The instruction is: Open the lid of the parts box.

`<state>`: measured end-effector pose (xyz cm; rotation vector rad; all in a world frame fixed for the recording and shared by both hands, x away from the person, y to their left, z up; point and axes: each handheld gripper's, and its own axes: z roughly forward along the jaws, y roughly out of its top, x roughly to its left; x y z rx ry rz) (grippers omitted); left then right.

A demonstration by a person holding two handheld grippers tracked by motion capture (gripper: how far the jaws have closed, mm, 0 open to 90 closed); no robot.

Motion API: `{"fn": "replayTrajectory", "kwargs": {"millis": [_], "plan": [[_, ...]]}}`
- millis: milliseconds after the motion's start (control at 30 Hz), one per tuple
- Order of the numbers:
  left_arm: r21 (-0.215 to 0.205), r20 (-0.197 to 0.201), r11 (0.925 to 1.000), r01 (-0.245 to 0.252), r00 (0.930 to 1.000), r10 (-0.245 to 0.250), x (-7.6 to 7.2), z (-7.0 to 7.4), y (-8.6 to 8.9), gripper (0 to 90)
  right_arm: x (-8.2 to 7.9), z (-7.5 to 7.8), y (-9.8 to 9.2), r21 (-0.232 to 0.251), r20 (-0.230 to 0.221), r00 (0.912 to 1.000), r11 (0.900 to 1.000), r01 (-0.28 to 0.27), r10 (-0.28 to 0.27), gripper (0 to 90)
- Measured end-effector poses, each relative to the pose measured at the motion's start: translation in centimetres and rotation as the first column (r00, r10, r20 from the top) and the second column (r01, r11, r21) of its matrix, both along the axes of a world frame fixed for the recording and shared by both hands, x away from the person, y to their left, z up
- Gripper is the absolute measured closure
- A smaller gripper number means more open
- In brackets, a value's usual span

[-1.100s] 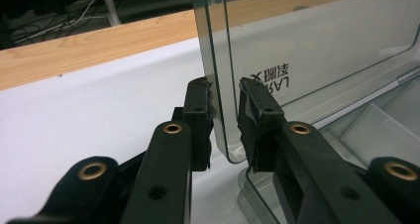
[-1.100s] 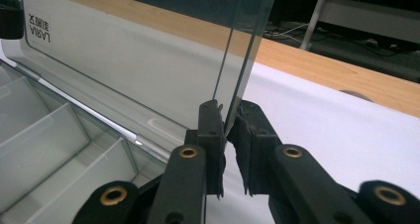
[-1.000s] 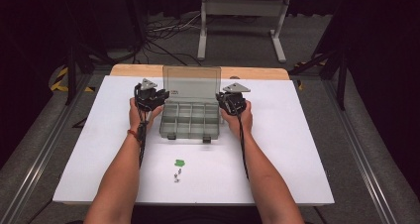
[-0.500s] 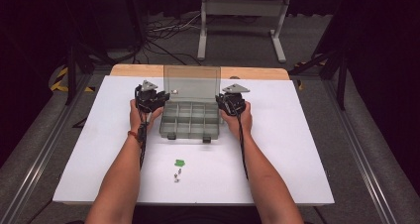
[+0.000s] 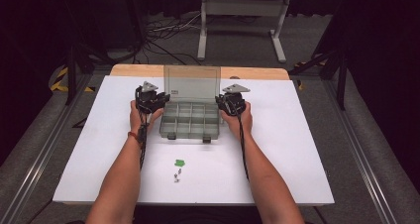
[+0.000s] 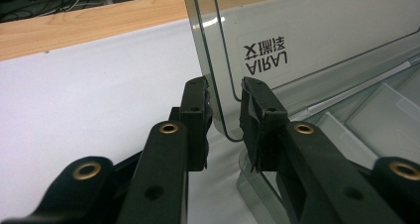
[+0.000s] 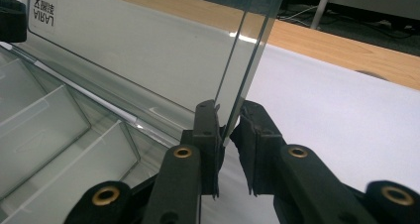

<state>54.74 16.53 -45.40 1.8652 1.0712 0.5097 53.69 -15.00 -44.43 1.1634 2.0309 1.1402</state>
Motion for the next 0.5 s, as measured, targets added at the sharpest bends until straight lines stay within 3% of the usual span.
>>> {"fn": "replayTrajectory", "kwargs": {"millis": [500], "plan": [[-0.003, -0.002, 1.0, 0.005, 1.0, -0.005, 0.12, -0.08, 0.04, 71.9, 0.23, 0.01, -0.21, -0.003, -0.007, 0.9998, 1.0, -0.017, 0.017, 76.2]]}}
